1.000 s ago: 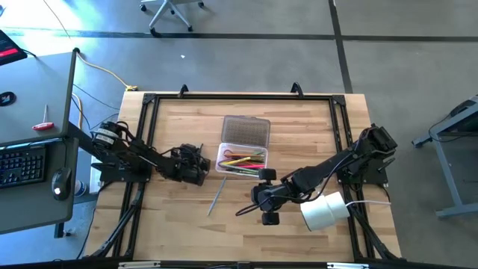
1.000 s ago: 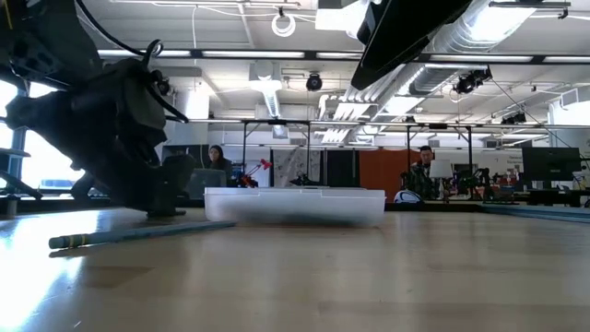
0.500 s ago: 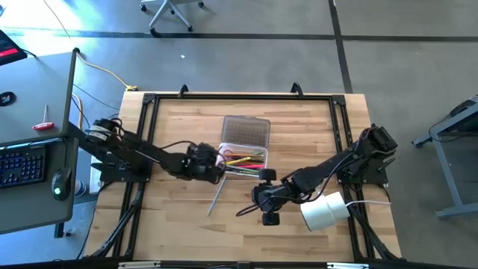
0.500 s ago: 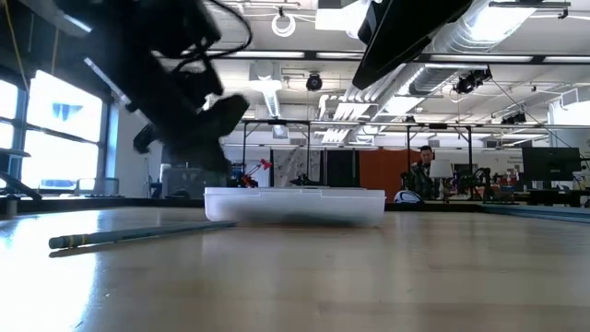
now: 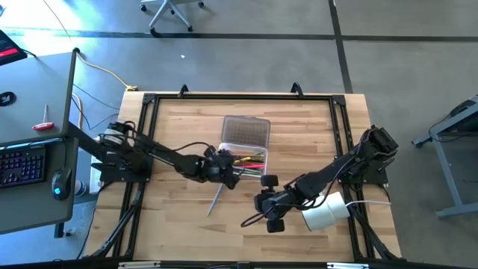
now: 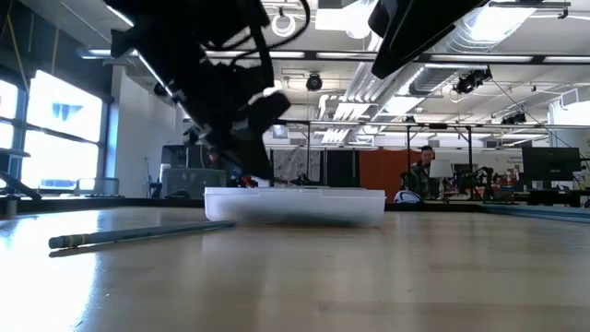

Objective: Pick & place school supplies into a supply box
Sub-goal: Put the dark green crayon into the black supply box, then put the blue pencil into the black supply box

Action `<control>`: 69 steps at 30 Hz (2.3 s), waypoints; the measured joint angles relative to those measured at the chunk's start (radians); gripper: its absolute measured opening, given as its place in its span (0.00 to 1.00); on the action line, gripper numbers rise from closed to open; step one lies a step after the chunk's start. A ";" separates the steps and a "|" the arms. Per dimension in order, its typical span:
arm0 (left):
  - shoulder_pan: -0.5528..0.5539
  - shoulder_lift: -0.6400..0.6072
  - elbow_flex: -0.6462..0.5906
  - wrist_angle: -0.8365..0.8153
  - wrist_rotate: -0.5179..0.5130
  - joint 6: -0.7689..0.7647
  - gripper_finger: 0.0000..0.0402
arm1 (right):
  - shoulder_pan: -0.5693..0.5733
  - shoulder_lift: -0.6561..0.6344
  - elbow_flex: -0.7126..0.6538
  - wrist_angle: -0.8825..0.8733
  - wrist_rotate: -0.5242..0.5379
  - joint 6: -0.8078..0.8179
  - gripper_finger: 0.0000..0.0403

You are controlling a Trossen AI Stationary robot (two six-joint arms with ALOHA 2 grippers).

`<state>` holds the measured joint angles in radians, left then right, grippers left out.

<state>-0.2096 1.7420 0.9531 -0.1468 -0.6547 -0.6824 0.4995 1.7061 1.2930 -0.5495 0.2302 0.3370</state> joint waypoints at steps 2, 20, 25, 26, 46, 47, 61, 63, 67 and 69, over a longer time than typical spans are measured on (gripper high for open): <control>0.021 0.022 -0.002 0.003 0.046 -0.003 0.15 | 0.000 0.000 0.000 0.001 0.002 -0.004 0.28; 0.060 -0.009 0.100 -0.003 0.152 0.115 0.39 | -0.008 0.000 0.000 0.018 0.057 -0.034 0.28; 0.056 -0.023 0.239 -0.196 0.156 0.163 0.36 | -0.008 0.006 0.000 0.085 0.056 -0.096 0.28; 0.052 -0.023 0.271 -0.246 0.156 0.163 0.36 | -0.008 0.008 0.000 0.091 0.052 -0.107 0.28; -0.281 -0.219 0.577 -1.398 -0.040 -0.359 0.36 | -0.139 0.271 0.003 0.711 -0.057 -0.495 0.28; -0.310 -0.230 0.568 -1.408 -0.045 -0.376 0.36 | -0.153 0.278 0.003 0.720 -0.084 -0.491 0.28; -0.428 -0.265 0.475 -1.427 -0.135 -0.474 0.36 | -0.288 0.494 0.121 0.793 -0.332 -0.495 0.28; -0.412 -0.261 0.474 -1.422 -0.137 -0.463 0.36 | -0.294 0.544 0.203 0.711 -0.354 -0.508 0.28; -0.383 -0.262 0.474 -1.424 -0.151 -0.420 0.36 | -0.297 0.622 0.339 0.490 -0.366 -0.537 0.28; -0.371 -0.262 0.473 -1.424 -0.152 -0.397 0.36 | -0.298 0.643 0.382 0.439 -0.368 -0.546 0.28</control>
<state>-0.5807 1.4803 1.4265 -1.5705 -0.8066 -1.0791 0.2020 2.3490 1.6755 -0.1110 -0.1378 -0.2092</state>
